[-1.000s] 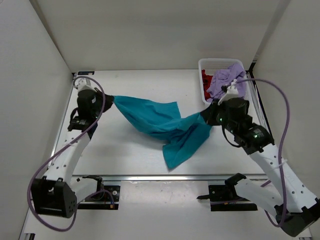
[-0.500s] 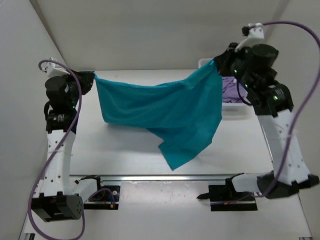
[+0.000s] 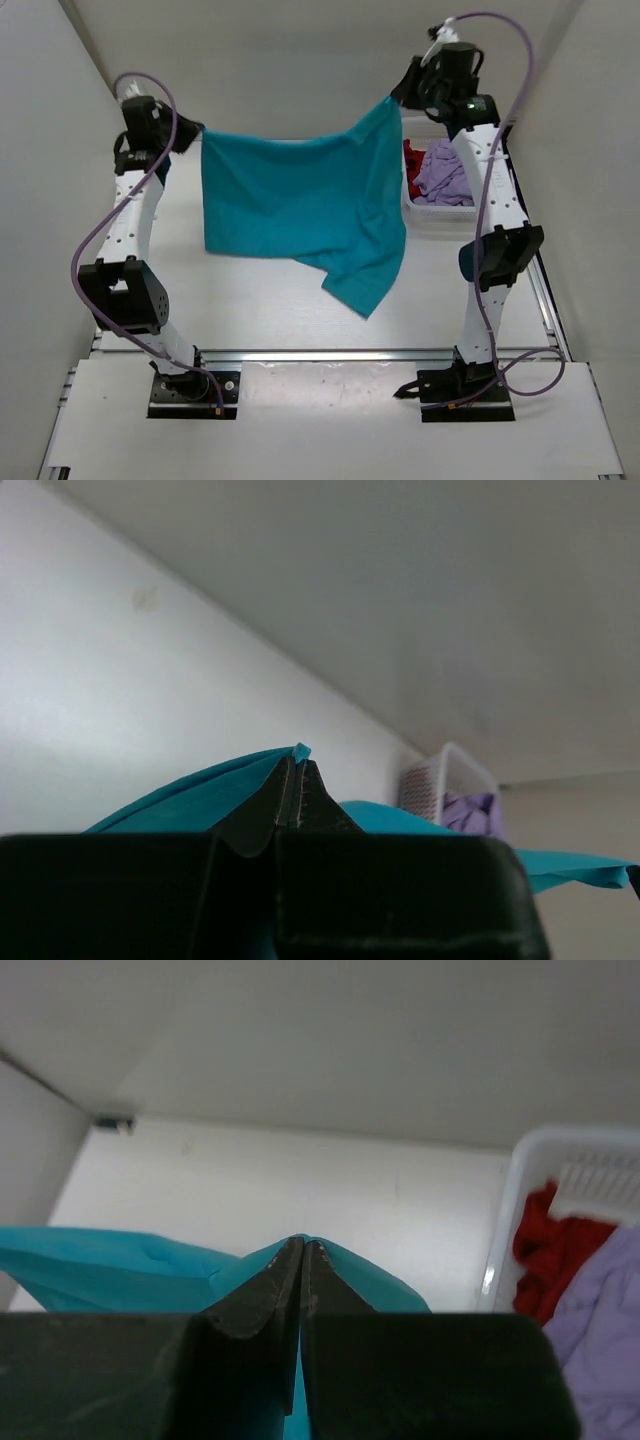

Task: Fold and stack the t-shirts
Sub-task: Flatten out the tshirt, then fold the flattened tshirt in 1/3 of the way

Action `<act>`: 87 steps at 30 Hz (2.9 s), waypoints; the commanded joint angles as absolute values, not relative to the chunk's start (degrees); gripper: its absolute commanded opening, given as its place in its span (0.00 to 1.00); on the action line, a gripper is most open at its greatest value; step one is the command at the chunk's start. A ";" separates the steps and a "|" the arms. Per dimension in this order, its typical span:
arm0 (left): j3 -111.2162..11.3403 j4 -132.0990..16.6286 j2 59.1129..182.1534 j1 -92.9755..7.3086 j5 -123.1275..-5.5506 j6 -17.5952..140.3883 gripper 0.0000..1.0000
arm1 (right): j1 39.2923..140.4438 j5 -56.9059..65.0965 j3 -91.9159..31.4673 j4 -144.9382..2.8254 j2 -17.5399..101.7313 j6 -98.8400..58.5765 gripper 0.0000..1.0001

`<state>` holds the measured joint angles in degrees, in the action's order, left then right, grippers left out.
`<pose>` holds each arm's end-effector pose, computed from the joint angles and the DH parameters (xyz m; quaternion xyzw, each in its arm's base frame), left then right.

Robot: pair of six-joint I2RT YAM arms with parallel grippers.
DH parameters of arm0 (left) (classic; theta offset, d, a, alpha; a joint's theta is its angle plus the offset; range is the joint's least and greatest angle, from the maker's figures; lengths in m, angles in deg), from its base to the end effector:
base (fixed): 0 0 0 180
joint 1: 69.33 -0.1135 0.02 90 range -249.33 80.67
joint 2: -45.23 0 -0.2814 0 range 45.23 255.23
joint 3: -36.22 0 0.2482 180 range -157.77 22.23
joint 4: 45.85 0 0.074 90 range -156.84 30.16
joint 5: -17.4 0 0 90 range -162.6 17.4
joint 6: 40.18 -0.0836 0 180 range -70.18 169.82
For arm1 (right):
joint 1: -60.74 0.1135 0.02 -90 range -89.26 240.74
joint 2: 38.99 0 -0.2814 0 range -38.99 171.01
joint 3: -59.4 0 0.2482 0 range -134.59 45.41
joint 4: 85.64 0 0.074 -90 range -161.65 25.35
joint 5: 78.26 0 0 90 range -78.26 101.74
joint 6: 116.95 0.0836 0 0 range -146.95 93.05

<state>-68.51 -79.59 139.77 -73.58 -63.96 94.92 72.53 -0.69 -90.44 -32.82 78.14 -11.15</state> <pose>0.4299 0.0194 0.3753 -0.3107 0.7752 -0.2497 0.4900 0.4890 0.1205 0.4445 -0.0335 0.8166 0.2220 0.5318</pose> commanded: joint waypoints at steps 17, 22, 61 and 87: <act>-34.26 -65.83 114.94 -80.67 -67.85 93.76 0.00 | 73.58 2.52 -20.37 -63.63 33.11 -6.31 0.00; -13.65 -61.87 113.25 -83.31 -62.07 94.64 0.00 | 71.91 -0.22 4.06 -68.66 28.25 0.91 0.00; -16.70 -64.76 123.79 -79.00 -63.20 93.76 0.00 | 69.62 -4.96 4.81 -66.46 34.04 3.38 0.00; -17.33 -60.98 120.57 -82.27 -63.90 96.05 0.49 | 67.24 -3.30 -7.43 -70.59 45.50 2.76 0.41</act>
